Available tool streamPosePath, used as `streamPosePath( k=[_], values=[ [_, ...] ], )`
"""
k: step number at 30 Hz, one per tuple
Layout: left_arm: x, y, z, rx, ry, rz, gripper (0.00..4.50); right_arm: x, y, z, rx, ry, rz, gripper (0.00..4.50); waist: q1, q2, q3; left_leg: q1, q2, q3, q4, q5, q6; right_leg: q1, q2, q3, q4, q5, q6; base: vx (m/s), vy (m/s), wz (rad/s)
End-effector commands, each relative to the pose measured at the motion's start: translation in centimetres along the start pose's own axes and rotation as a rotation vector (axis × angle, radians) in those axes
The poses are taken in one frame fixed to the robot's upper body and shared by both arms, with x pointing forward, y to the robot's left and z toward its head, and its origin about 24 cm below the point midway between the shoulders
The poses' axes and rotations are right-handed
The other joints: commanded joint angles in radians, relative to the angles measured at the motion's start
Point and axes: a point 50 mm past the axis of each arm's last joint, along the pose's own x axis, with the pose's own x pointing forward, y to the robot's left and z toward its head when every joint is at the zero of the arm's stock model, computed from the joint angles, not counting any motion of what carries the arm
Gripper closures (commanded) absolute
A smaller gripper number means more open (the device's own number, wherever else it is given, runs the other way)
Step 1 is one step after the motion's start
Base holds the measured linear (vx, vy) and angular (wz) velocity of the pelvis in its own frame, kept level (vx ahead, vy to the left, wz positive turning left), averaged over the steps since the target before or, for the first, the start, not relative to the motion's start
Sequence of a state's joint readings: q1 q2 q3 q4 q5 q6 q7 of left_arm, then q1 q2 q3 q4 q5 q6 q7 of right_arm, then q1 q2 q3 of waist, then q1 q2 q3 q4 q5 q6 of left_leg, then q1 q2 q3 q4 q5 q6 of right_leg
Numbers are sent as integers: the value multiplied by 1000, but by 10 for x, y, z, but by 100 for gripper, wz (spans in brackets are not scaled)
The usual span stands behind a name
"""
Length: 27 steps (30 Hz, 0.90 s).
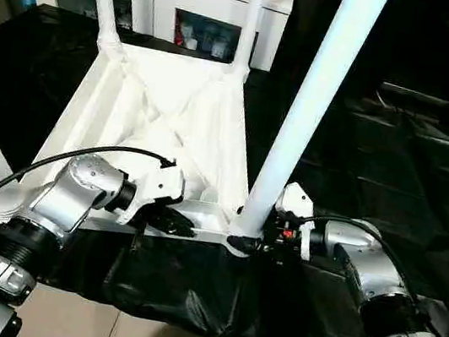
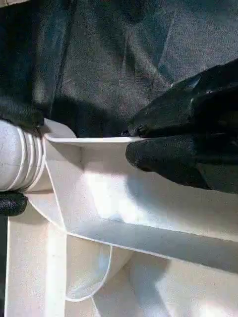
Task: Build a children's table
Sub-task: Rotate leg to tighten
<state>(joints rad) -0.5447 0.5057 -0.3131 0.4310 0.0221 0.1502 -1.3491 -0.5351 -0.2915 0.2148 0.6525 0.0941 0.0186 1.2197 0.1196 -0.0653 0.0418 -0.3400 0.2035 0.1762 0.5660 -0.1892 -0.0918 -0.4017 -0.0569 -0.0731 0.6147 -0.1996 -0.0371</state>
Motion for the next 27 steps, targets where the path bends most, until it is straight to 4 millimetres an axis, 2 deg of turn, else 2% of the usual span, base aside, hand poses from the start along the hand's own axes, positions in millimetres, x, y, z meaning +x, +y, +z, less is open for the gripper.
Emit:
streamPosePath(
  k=[1,4,8,10,11,12,13,14,15,16,18,21,27],
  values=[
    [11,-6,-2,0,6,-62,450,8,5,4,0,-10,71,167,4,11,-55,-2,35,-5,-54,-107,48,59,-85,55,-55,-49,-207,0,0,0],
    [10,-6,-3,-8,0,-59,450,10,7,4,10,-23,80,174,5,10,-54,-3,35,-5,-54,-110,49,60,-85,54,-55,-49,-212,0,0,0],
    [13,-2,-2,-44,-19,-5,450,15,10,1,57,-71,37,182,10,9,-52,-2,36,-4,-56,-129,42,58,-88,55,-62,-99,-198,0,0,0],
    [15,-1,-1,-55,-24,22,450,17,11,0,69,-90,2,183,11,9,-48,0,35,-7,-60,-162,29,56,-91,55,-71,-180,-178,0,0,0],
    [22,4,1,-72,-31,85,450,24,7,-4,102,-115,-146,183,9,11,-44,3,36,-8,-65,-183,18,51,-92,57,-79,-234,-164,0,0,0],
    [22,4,1,-72,-31,85,450,24,7,-4,102,-115,-146,183,9,11,-44,3,36,-8,-65,-183,18,51,-92,57,-79,-234,-164,0,0,0],
    [27,5,4,-84,-34,115,450,29,3,-6,131,-125,-251,183,6,11,-39,6,35,-10,-68,-226,3,47,-95,57,-89,-317,-145,0,0,0],
    [29,6,5,-88,-35,125,450,30,2,-7,141,-127,-288,183,3,10,-40,9,34,-14,-72,-252,-13,47,-96,57,-92,-377,-128,0,0,0],
    [34,6,7,-92,-34,140,450,34,-1,-8,174,-143,-365,184,-2,8,-41,5,33,-18,-74,-257,-17,52,-97,55,-95,-414,-109,-52,2,-8],
    [34,6,7,-92,-34,140,450,34,-1,-8,174,-143,-365,184,-5,9,-41,5,34,-18,-74,-257,-19,50,-98,56,-95,-416,-105,0,0,0],
    [50,5,16,-115,-51,160,450,44,-5,-8,252,-177,-488,184,-9,10,-41,8,35,-18,-74,-259,-17,46,-97,58,-98,-411,-104,0,0,0],
    [73,2,28,-143,-76,176,450,62,-7,-1,304,-189,-592,184,-19,12,-43,7,34,-16,-73,-254,-20,45,-93,59,-93,-356,-128,0,0,0],
    [95,1,38,-140,-72,212,450,88,-1,22,257,-232,-559,184,-22,10,-46,3,30,-13,-68,-221,0,50,-91,59,-87,-269,-139,0,0,0]
  ],
)
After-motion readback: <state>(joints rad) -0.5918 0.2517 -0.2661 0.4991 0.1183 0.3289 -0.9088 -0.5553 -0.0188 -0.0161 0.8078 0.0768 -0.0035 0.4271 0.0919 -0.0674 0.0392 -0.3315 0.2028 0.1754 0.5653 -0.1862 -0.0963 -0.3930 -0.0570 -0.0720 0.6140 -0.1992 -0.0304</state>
